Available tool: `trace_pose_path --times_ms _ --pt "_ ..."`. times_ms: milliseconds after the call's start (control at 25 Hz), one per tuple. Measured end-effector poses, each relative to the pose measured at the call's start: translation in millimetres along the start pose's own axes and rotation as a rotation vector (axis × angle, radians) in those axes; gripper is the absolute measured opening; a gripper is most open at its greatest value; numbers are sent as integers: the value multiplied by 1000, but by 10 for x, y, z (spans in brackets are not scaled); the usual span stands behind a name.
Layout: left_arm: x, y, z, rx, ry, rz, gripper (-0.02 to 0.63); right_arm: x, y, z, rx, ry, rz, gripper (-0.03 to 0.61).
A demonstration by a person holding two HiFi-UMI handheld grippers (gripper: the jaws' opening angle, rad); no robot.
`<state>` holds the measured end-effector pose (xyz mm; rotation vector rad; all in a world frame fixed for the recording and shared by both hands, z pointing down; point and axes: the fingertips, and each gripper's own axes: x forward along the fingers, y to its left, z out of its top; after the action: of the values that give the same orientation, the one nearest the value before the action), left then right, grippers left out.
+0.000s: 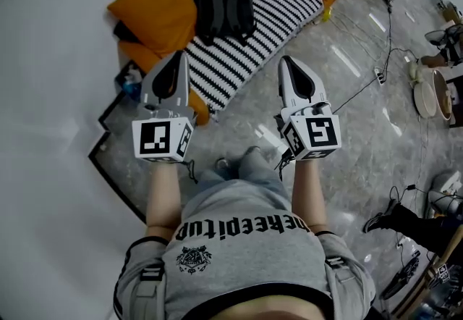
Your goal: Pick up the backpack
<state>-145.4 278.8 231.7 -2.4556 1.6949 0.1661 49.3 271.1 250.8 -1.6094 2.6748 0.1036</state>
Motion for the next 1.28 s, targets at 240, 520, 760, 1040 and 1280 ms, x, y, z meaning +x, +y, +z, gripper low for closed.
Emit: trace_pose_path --times_ms 240,520,760,1040,1280 --pt "179 39 -36 14 9 -6 20 191 -118 -55 8 5 -3 3" --pt "492 274 -128 18 19 37 20 614 -301 -86 15 0 28 3" --pt "914 351 -213 13 16 63 20 1020 -572 -66 11 -5 62 3" --pt "1428 398 -239 9 -1 93 20 1467 -917 -52 2 -10 104 3" --pt "1816 310 -272 21 1 117 20 1714 -1242 -79 8 -10 136 3"
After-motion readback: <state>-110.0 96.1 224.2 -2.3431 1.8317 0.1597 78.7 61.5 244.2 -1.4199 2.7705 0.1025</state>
